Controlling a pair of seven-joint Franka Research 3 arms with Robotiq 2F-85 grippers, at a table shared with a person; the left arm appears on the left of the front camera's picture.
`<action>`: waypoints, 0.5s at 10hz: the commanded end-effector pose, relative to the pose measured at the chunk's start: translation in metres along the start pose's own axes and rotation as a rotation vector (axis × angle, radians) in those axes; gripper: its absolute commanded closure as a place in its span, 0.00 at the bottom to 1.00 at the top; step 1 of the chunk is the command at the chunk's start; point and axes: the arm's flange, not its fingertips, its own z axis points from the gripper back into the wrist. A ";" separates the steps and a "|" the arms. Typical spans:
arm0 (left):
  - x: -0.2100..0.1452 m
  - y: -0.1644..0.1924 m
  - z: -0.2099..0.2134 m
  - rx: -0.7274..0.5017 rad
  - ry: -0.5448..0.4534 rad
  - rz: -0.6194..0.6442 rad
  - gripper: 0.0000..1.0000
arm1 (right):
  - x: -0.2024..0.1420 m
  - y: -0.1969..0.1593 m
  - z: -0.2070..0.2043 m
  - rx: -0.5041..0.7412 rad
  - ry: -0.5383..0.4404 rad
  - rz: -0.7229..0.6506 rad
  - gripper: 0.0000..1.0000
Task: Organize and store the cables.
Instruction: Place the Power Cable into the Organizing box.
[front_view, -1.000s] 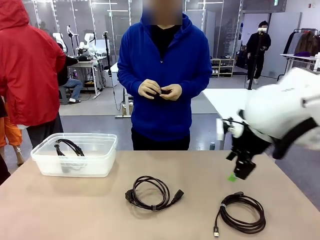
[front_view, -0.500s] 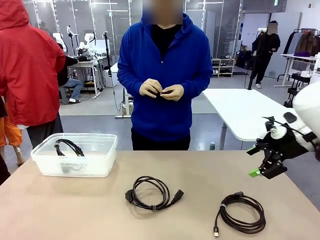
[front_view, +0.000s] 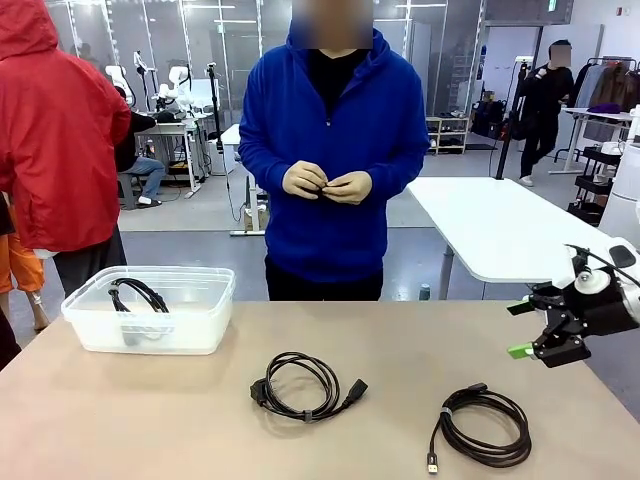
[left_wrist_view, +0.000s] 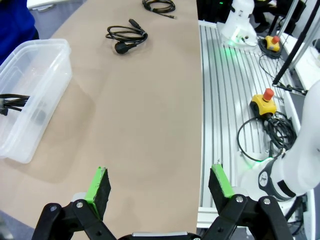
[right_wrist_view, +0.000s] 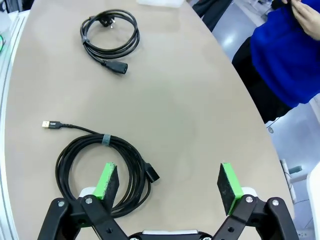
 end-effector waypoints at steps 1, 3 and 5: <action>0.002 0.000 0.000 0.008 -0.013 -0.003 0.00 | 0.016 -0.002 0.003 0.006 0.029 0.037 0.00; 0.002 0.000 0.000 0.008 -0.013 -0.003 0.00 | 0.016 -0.002 0.003 0.006 0.029 0.037 0.00; 0.000 0.000 0.000 0.000 0.000 0.000 0.00 | 0.016 -0.002 0.003 0.006 0.029 0.037 0.00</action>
